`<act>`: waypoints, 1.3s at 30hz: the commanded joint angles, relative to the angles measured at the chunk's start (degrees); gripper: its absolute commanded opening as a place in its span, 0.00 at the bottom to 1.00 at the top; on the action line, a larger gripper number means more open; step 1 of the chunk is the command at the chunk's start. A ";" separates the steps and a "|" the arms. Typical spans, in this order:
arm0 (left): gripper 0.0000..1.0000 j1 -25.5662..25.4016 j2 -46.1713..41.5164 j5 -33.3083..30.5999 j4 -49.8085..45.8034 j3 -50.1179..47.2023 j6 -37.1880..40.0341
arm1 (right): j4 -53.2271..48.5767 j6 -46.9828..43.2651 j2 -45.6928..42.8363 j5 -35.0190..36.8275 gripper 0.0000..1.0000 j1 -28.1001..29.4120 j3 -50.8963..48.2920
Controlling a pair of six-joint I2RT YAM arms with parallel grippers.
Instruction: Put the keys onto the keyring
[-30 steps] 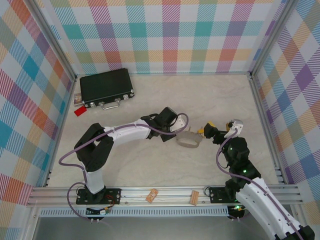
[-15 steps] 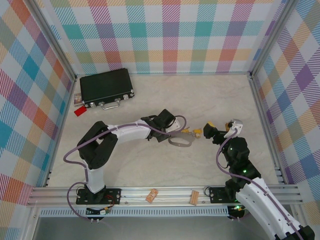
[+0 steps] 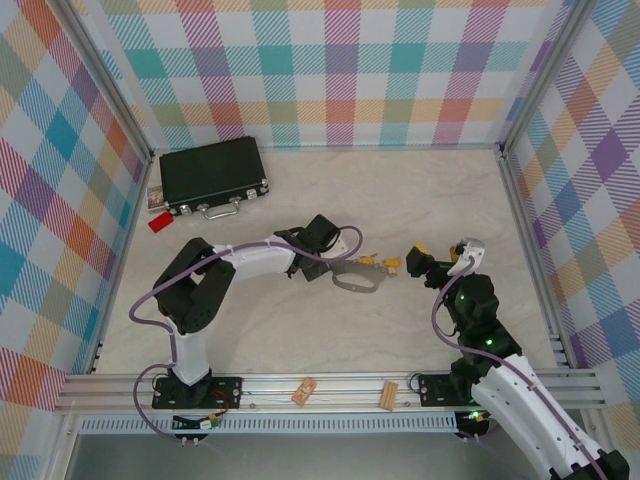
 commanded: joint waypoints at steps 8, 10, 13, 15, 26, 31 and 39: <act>0.03 1.23 2.38 0.05 -6.45 1.31 -0.59 | 1.72 1.00 -0.12 -0.60 0.99 -0.19 0.00; 0.07 1.30 2.43 0.01 -6.71 1.23 -0.93 | 1.71 1.01 -0.18 -0.60 0.99 -0.16 -0.06; 0.15 1.66 2.41 -0.29 -7.31 1.24 -1.37 | 1.68 1.09 -0.27 -0.77 0.99 -0.19 0.02; 0.19 1.85 2.43 -0.51 -7.97 1.39 -1.48 | 1.72 1.08 -0.27 -0.90 0.99 -0.19 0.02; 0.34 2.62 -0.59 0.94 -8.83 1.74 -3.96 | 1.46 1.09 -0.75 -0.91 0.99 -0.24 0.02; 0.51 2.65 -6.65 4.75 -8.44 1.46 -6.73 | 1.44 1.08 -0.71 -0.98 0.99 -0.19 0.02; 0.82 3.10 -20.78 9.99 -1.69 -3.60 -15.36 | 1.62 0.56 -0.46 -1.37 0.99 -0.19 0.26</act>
